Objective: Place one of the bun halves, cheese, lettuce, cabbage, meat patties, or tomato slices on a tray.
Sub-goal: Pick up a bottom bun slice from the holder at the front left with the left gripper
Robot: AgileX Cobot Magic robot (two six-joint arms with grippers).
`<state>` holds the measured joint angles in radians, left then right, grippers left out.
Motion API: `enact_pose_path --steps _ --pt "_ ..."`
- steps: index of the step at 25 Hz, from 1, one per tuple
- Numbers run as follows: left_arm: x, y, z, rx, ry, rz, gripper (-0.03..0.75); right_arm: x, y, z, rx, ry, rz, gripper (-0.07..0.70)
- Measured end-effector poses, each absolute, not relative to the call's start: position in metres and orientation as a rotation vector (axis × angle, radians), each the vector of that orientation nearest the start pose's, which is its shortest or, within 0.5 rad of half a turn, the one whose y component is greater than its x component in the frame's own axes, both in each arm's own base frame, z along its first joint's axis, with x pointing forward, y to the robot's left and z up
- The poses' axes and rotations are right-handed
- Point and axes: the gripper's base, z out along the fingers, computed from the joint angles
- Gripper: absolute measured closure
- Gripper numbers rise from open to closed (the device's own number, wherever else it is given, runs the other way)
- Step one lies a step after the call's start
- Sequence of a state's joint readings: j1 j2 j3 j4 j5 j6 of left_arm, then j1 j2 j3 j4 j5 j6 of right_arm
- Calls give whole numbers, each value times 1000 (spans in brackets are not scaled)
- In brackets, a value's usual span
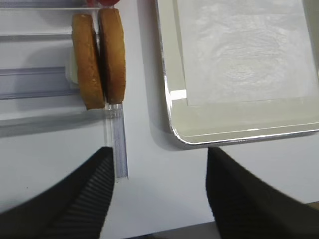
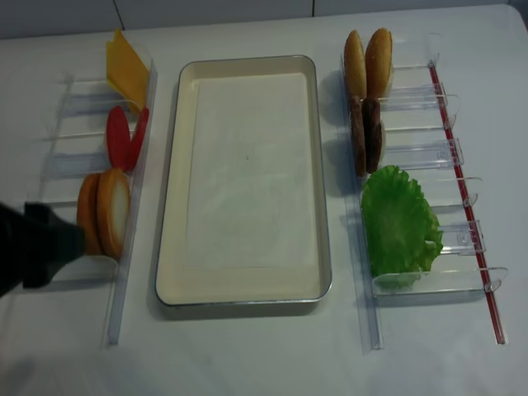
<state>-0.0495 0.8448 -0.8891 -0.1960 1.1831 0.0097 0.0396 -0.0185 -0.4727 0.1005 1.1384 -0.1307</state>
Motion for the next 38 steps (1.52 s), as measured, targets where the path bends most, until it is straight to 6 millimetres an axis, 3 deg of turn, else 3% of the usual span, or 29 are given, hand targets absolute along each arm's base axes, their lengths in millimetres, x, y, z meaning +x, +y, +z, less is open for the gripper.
enact_pose_path --steps 10,15,21,38 --pt "204 -27 335 33 2799 -291 319 -9 8 264 -190 2119 68 382" --pt "226 -34 324 40 2860 -315 319 -9 8 264 -190 2119 68 382" --pt "245 -41 310 48 2933 -230 319 -9 8 264 -190 2119 68 382" --pt "269 -41 286 -6 3024 -170 319 -9 8 264 -190 2119 65 382"
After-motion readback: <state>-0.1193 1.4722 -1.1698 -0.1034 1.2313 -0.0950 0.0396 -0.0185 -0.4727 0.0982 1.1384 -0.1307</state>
